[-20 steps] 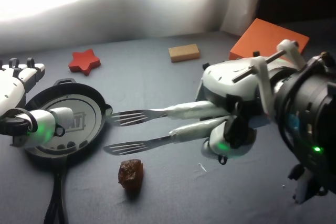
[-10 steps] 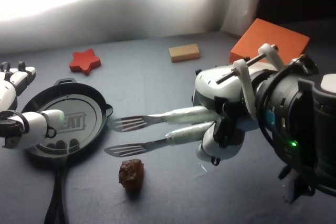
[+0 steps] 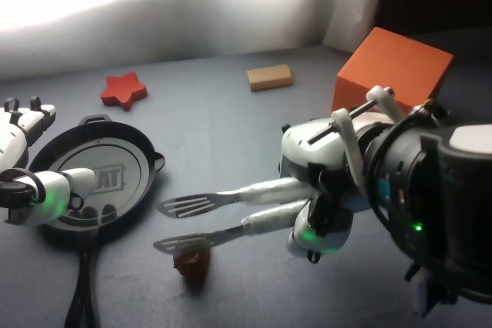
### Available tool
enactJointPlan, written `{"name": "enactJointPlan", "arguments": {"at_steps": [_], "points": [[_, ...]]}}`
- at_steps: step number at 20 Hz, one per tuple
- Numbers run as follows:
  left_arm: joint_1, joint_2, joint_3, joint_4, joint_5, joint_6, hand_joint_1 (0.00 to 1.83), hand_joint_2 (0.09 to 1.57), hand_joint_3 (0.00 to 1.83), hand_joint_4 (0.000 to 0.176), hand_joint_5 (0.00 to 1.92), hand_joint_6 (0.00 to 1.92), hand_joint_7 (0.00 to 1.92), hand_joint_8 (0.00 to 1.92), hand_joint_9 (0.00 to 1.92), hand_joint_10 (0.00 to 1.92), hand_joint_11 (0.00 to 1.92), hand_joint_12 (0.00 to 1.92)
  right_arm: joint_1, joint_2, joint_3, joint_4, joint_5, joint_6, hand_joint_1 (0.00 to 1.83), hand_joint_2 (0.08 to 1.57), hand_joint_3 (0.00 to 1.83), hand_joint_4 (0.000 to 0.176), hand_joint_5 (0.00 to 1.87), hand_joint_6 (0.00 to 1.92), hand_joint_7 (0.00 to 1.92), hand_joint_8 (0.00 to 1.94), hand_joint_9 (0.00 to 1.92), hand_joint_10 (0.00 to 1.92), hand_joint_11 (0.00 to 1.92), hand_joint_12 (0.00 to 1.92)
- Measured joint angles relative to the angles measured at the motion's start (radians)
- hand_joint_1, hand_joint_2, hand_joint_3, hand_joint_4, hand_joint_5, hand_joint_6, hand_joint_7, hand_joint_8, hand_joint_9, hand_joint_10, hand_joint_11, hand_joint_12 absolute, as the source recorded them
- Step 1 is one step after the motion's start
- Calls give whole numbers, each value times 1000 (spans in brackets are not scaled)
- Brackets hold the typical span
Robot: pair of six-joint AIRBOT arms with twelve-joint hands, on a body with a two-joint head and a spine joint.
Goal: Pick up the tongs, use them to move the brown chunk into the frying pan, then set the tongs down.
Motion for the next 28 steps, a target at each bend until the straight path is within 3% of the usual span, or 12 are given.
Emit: {"name": "enactJointPlan", "arguments": {"at_steps": [8, 10, 13, 20, 28], "points": [[3, 0, 0, 1, -2, -1, 81, 1324, 1, 20, 41, 6, 76, 0, 64, 1, 0, 226, -24, -27, 29, -7, 8, 2, 1083, 1152, 3, 0, 890, 14, 916, 1, 864, 0, 291, 1316], [4, 0, 1, 1, -3, -4, 66, 1324, 0, 27, 40, 3, 65, 2, 56, 3, 0, 217, -36, -25, 29, 2, 6, 0, 1082, 1148, 1, 0, 897, 16, 922, 3, 869, 3, 295, 1317], [19, 0, 1, 4, -9, -10, 50, 1328, 1, 21, 38, 1, 67, 2, 64, 5, 0, 247, -42, -20, 29, 2, 7, 4, 1102, 1143, 0, 0, 876, 6, 906, 0, 858, 0, 276, 1322], [26, 0, 1, 4, -11, -24, 55, 1326, 1, 29, 27, 1, 63, 0, 51, 1, 0, 178, -47, -10, 29, -6, 9, 12, 1074, 1147, 1, 0, 859, 2, 894, 1, 841, 0, 256, 1327], [26, 0, 1, 4, -16, -24, 70, 1318, 0, 32, 57, 10, 85, 3, 79, 7, 0, 270, -47, -18, 45, -7, 20, 13, 1075, 1100, 0, 0, 758, 0, 810, 0, 766, 0, 177, 1338]]}}
